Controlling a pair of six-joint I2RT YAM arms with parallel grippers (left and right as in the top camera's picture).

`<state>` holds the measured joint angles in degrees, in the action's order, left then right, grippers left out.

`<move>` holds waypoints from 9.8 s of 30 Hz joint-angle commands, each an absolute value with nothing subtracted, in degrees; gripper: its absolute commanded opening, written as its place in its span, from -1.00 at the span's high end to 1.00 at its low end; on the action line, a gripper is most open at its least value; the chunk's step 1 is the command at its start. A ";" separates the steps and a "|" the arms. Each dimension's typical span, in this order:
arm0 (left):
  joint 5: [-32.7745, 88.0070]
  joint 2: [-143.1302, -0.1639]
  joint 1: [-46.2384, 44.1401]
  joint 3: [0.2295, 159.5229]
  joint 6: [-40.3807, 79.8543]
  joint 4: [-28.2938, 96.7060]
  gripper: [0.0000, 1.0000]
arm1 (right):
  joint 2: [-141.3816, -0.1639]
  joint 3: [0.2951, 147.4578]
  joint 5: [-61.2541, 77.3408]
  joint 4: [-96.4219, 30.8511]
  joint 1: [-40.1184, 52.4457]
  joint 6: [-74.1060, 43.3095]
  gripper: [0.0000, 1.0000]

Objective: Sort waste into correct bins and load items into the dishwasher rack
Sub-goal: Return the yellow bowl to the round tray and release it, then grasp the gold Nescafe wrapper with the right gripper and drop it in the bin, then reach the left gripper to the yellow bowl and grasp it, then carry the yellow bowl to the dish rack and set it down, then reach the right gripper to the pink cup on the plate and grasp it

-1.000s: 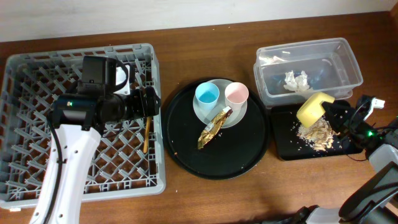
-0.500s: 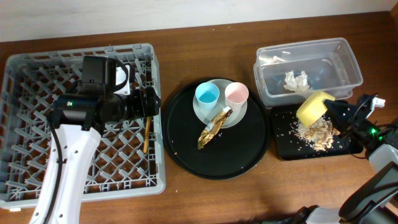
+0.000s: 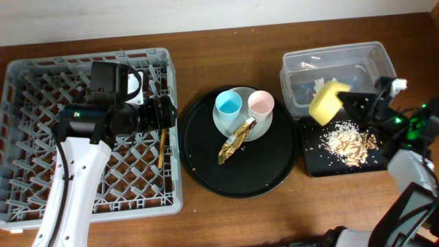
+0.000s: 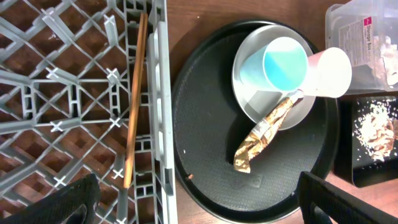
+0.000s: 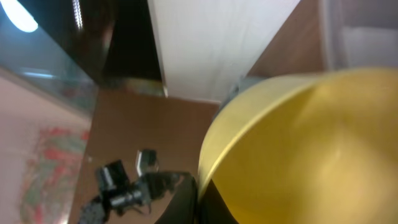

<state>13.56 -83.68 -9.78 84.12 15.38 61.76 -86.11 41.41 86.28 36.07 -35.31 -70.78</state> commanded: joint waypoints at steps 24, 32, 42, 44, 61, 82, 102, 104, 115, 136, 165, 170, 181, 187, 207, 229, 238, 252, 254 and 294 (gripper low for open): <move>14.17 -83.44 -9.67 84.16 14.46 61.82 -0.99 | -82.08 45.45 11.07 -19.14 39.11 -43.24 0.92; 14.17 -83.44 -9.67 84.16 14.46 61.82 -0.99 | -82.11 52.73 0.32 -28.56 50.39 -42.19 0.92; 14.17 -83.44 -9.67 84.16 14.46 61.82 -0.99 | -82.11 52.73 -1.13 -30.28 50.19 -42.44 0.92; 14.17 -83.44 -9.67 84.16 14.46 61.82 -0.99 | -82.11 52.73 -1.13 -30.81 50.19 -42.44 0.91; 14.17 -83.44 -9.67 84.16 14.46 61.82 -0.99 | -82.98 66.28 -5.41 -43.16 35.64 -41.04 0.07; 14.17 -83.44 -9.67 84.16 14.46 61.82 -0.99 | -96.27 66.35 -1.39 -35.94 31.79 -56.01 0.92; 14.17 -83.44 -9.67 84.16 14.46 61.82 -0.99 | -88.68 66.32 -13.04 -21.67 -8.03 -49.58 0.92; 14.17 -83.44 -9.67 84.16 14.46 61.82 -0.99 | -90.19 66.32 -13.13 -20.75 -8.78 -45.65 0.92; 14.17 -83.44 -9.67 84.16 14.46 61.82 -0.99 | -81.43 68.95 -5.10 -23.68 -8.75 -30.22 -0.98; 21.85 -83.44 -10.63 84.16 12.53 62.11 -0.79 | -64.47 69.06 -12.45 -55.29 -13.37 -30.44 -0.98; -1.54 -115.68 -58.06 84.05 15.81 52.14 0.44 | -52.62 73.30 -14.20 -63.70 -13.58 -24.43 -0.97; -1.54 -116.31 -58.06 84.05 15.81 52.23 0.82 | -57.74 73.30 -14.20 -63.70 -13.58 -24.43 -0.97; -1.91 -105.60 -51.20 99.11 15.77 66.35 0.99 | -83.02 73.30 -14.20 -63.66 -13.58 -24.43 -0.97; 0.95 -85.41 -45.10 106.98 15.66 68.01 0.99 | -97.47 73.30 -14.20 -63.61 -13.58 -24.43 -0.97; 90.19 -112.66 12.29 106.98 -11.75 61.14 0.99 | -105.43 73.30 -14.15 -62.54 -13.58 -24.43 -0.97; 84.20 -136.92 22.57 106.94 26.30 26.26 0.26 | -105.43 73.30 -14.15 -62.54 -13.58 -24.43 -0.97; 80.03 -124.46 29.63 106.94 25.10 31.42 0.02 | -105.43 73.30 -14.17 -62.54 -13.58 -24.43 -0.97; 11.53 -97.14 -11.64 106.65 6.52 81.95 -0.17 | -105.43 73.30 -11.38 -57.74 -13.58 -24.43 -0.97; 11.55 -97.14 -14.06 106.65 6.55 81.97 -0.17 | -105.43 73.30 -10.68 -56.51 -13.58 -24.45 -0.97; 11.75 -97.17 -15.66 102.83 6.79 79.29 -0.25 | -104.84 81.91 -4.51 -47.57 21.37 1.32 0.19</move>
<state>11.92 -96.99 -15.42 103.31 7.27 79.68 -104.12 81.80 -3.66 -48.10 20.95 0.91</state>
